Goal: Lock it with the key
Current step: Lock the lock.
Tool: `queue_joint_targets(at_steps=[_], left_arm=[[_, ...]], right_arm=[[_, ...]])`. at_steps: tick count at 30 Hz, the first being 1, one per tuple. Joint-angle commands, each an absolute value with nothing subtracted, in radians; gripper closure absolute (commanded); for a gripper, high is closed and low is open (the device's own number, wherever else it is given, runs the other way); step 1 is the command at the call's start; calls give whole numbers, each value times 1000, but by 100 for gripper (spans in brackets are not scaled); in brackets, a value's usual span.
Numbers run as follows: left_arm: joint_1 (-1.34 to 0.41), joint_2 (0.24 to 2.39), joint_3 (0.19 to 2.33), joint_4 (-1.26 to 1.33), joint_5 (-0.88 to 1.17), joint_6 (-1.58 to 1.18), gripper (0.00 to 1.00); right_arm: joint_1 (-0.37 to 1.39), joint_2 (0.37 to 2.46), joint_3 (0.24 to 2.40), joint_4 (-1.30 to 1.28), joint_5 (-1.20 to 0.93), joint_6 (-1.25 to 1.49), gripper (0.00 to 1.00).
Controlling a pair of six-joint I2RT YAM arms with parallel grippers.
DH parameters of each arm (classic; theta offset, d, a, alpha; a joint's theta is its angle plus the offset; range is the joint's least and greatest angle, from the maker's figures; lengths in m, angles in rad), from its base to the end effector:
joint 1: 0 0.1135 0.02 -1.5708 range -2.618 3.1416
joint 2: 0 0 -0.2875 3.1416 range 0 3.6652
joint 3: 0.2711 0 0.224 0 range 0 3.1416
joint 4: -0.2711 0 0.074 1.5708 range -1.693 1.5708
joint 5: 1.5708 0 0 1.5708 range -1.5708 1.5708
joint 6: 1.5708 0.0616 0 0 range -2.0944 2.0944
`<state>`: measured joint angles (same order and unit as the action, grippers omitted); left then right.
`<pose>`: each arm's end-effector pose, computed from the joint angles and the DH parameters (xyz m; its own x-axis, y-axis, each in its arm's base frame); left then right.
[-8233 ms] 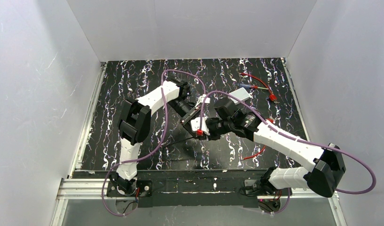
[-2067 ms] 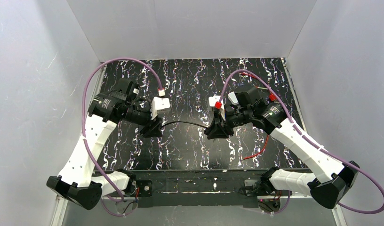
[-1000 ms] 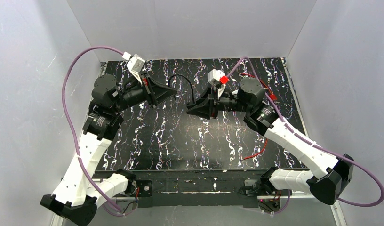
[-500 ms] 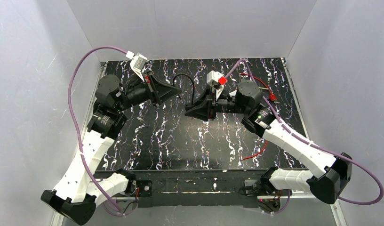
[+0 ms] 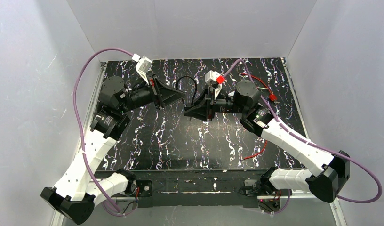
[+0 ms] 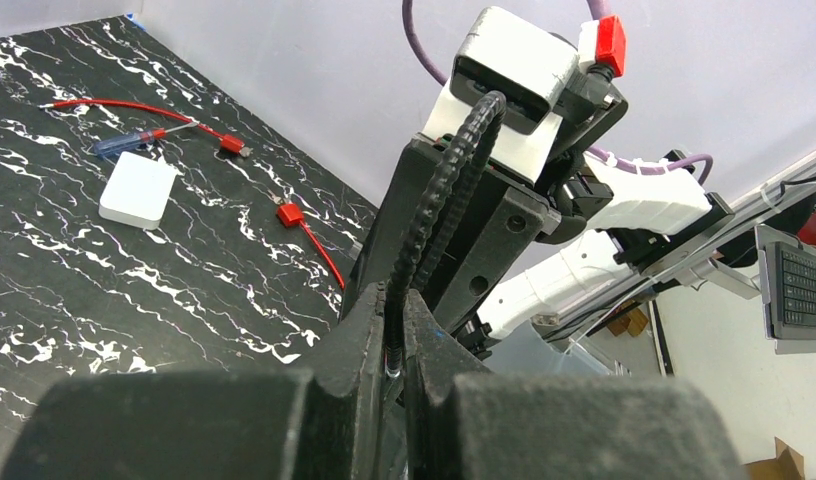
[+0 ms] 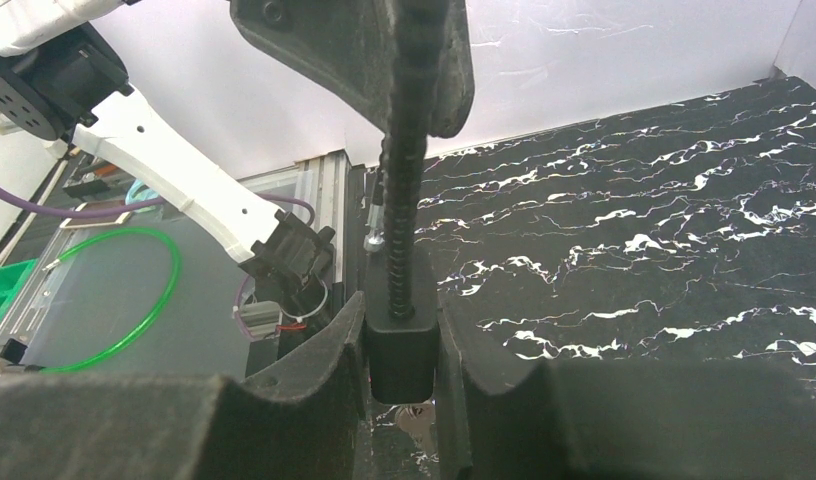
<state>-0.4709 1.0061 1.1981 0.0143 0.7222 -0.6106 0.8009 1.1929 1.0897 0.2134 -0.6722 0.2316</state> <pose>0.1457 -0.1199 0.4811 -0.3762 -0.2912 -0.8796 0.8560 0.2541 -0.4503 0.1508 0.2107 0.4316 -0.1533 0.0999 -0.9831 -0.9837 0.0795 0.1615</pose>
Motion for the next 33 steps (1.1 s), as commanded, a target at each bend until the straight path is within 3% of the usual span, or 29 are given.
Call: queue_joint_targets(at_steps=[1,33], left_arm=[[-487,1002,1173,40,750,-595,100],[-492,1002,1155,34,738,-605,100]], right_arm=[[810,1197,1105,288,-674,230,99],[813,1158,1095,192,-721,120,99]])
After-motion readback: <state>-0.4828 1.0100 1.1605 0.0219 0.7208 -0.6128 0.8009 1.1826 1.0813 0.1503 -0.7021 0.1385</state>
